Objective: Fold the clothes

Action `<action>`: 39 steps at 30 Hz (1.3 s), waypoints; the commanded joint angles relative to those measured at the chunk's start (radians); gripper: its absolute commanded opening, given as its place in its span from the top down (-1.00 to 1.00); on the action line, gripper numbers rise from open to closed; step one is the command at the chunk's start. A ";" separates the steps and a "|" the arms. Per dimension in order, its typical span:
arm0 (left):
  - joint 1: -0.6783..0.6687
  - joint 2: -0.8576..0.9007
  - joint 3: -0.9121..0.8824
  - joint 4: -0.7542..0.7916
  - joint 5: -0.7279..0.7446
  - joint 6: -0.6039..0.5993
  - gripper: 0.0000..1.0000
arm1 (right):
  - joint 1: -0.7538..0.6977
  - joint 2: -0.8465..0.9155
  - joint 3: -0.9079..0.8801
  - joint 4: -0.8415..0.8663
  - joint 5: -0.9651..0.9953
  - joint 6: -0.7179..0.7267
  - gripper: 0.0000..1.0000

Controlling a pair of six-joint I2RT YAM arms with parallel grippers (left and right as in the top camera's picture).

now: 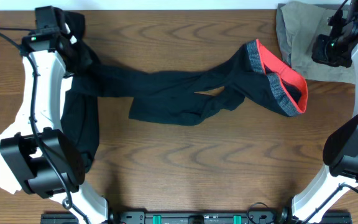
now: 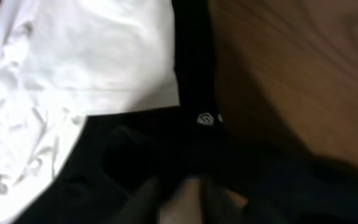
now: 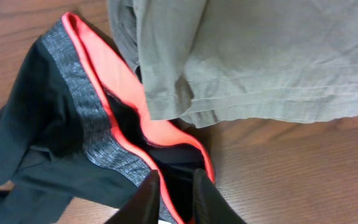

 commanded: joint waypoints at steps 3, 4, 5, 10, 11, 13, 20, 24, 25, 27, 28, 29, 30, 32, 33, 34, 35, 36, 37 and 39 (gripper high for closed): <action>0.005 -0.002 -0.003 -0.009 -0.007 0.040 -0.26 | 0.021 0.005 -0.002 0.015 -0.028 -0.006 0.57; 0.006 -0.002 -0.003 -0.019 -0.024 0.040 -0.48 | 0.025 0.005 -0.002 0.019 -0.028 -0.006 0.54; 0.006 -0.002 -0.003 -0.035 -0.045 0.040 -0.49 | 0.030 0.005 -0.002 0.024 -0.028 -0.006 0.53; 0.006 -0.002 -0.011 -0.143 -0.105 0.087 -0.29 | 0.048 0.005 -0.002 0.042 -0.029 -0.006 0.40; 0.006 -0.002 -0.021 -0.150 -0.103 0.110 -0.25 | 0.051 0.005 -0.002 0.047 -0.028 -0.006 0.39; 0.005 -0.002 -0.055 -0.140 -0.102 0.175 -0.22 | 0.055 0.005 -0.002 0.055 -0.028 -0.006 0.38; 0.004 -0.002 -0.260 0.055 -0.102 0.356 -0.15 | 0.058 0.007 -0.003 0.081 -0.029 -0.006 0.34; 0.004 -0.002 -0.318 0.160 -0.102 0.357 -0.15 | 0.058 0.010 -0.003 0.085 -0.028 -0.006 0.31; 0.004 -0.002 -0.328 0.182 -0.102 0.349 -0.14 | 0.058 0.010 -0.003 0.085 -0.028 -0.006 0.31; 0.004 -0.002 -0.347 0.224 -0.102 0.303 -0.15 | 0.058 0.010 -0.003 0.085 -0.028 -0.006 0.30; 0.004 -0.001 -0.352 0.235 -0.103 0.284 -0.14 | 0.058 0.010 -0.003 0.085 -0.028 -0.006 0.30; 0.004 0.000 -0.357 0.248 -0.103 0.254 -0.14 | 0.058 0.010 -0.003 0.085 -0.028 -0.006 0.29; 0.004 0.000 -0.361 0.257 -0.103 0.221 -0.14 | 0.058 0.010 -0.003 0.085 -0.029 -0.006 0.29; 0.004 0.004 -0.364 0.268 -0.104 0.170 -0.14 | 0.058 0.010 -0.003 0.084 -0.029 -0.006 0.29; 0.004 0.007 -0.365 0.270 -0.111 0.134 -0.14 | 0.058 0.010 -0.003 0.084 -0.029 -0.006 0.28; 0.004 0.013 -0.365 0.270 -0.124 0.095 -0.14 | 0.058 0.010 -0.003 0.084 -0.028 -0.006 0.28; 0.004 0.018 -0.365 0.267 -0.141 0.053 -0.14 | 0.058 0.010 -0.003 0.083 -0.028 -0.006 0.27; 0.004 0.027 -0.365 0.261 -0.159 0.004 -0.09 | 0.058 0.010 -0.003 0.081 -0.028 -0.006 0.27; 0.004 0.034 -0.365 0.256 -0.169 -0.030 -0.07 | 0.058 0.010 -0.003 0.080 -0.028 -0.007 0.27; 0.005 0.049 -0.365 0.239 -0.181 -0.136 -0.05 | 0.058 0.010 -0.003 0.080 -0.028 -0.008 0.27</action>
